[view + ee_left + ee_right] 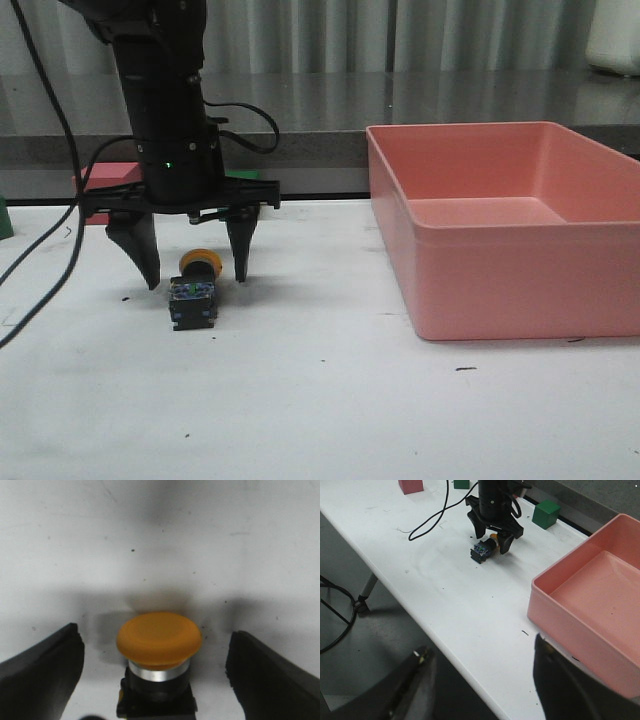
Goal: Place and stand button with both arms
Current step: 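Close the left gripper on the button body, then lift the button and swing it toward the table edge near the left arm, then lower the button upright, yellow cap up, and release it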
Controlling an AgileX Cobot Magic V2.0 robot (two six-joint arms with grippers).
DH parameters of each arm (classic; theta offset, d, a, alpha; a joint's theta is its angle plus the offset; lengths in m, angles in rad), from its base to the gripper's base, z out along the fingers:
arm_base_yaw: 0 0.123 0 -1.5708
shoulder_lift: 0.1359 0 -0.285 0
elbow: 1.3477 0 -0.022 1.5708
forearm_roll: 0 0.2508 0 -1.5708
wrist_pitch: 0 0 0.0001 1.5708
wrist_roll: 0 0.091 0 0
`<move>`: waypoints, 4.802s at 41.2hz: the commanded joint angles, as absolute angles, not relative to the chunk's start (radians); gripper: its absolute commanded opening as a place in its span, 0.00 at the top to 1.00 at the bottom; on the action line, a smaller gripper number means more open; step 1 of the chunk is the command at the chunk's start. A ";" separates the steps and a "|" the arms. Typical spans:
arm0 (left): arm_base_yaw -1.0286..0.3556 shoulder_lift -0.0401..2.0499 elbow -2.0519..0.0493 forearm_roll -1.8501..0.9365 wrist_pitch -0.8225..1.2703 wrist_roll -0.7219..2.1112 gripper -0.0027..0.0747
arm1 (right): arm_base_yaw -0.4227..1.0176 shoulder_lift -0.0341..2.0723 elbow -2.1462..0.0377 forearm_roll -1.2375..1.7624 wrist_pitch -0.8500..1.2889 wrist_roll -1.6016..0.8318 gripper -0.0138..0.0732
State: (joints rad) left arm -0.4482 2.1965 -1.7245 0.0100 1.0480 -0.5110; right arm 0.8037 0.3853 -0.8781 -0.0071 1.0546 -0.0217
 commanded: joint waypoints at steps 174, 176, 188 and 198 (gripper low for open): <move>-0.298 1.890 -0.368 -0.086 -1.359 -0.051 0.68 | 0.802 0.396 -0.897 -0.019 0.987 -0.029 0.32; -0.298 1.890 -0.357 -0.086 -1.361 -0.051 0.62 | 0.802 0.396 -0.897 -0.019 0.987 -0.029 0.32; -0.298 1.855 -0.282 -0.086 -1.363 -0.051 0.38 | 0.802 0.396 -0.897 -0.019 0.987 -0.029 0.32; -0.298 1.676 -0.178 -0.086 -1.272 -0.051 0.38 | 0.802 0.396 -0.897 -0.019 0.987 -0.029 0.32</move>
